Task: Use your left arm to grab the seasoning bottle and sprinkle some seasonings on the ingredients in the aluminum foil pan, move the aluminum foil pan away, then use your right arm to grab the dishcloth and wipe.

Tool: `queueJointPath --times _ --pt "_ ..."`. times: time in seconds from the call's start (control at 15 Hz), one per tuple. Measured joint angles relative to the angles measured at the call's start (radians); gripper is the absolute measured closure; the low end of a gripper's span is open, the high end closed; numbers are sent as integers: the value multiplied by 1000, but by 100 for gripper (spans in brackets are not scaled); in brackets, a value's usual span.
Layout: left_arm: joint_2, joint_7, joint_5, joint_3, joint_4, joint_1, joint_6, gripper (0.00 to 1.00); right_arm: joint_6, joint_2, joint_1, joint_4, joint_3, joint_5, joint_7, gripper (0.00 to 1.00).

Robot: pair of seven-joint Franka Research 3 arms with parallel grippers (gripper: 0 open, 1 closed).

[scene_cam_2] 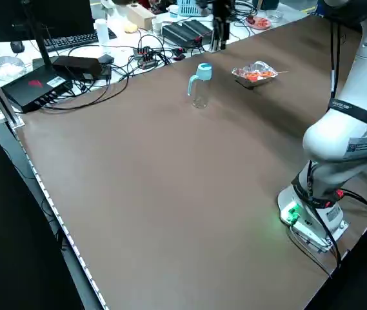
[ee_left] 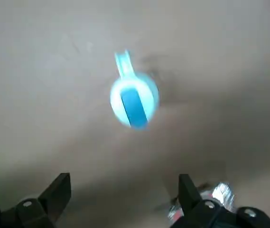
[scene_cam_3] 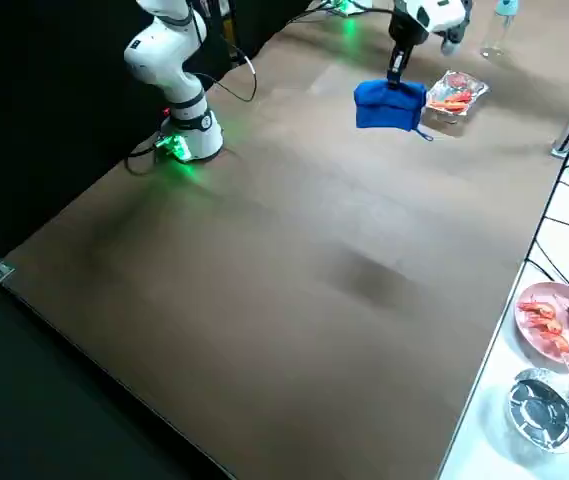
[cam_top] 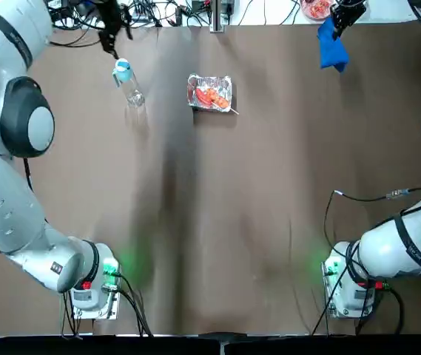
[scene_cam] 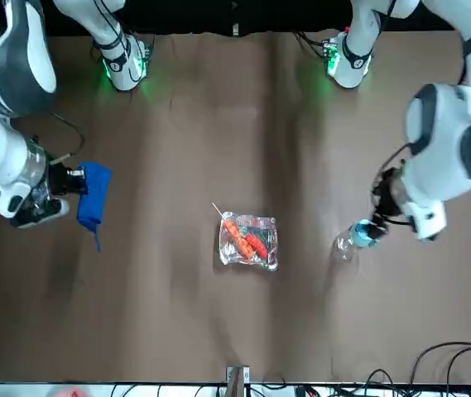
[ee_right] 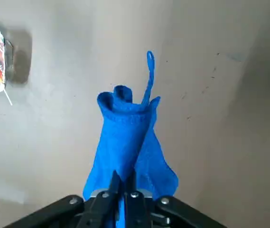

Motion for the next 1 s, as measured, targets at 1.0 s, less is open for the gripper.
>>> queueJointPath --times 1.0 --pt "182 750 28 -142 -1 -105 51 0 -1 -8 -3 -11 -10 0 1 94"
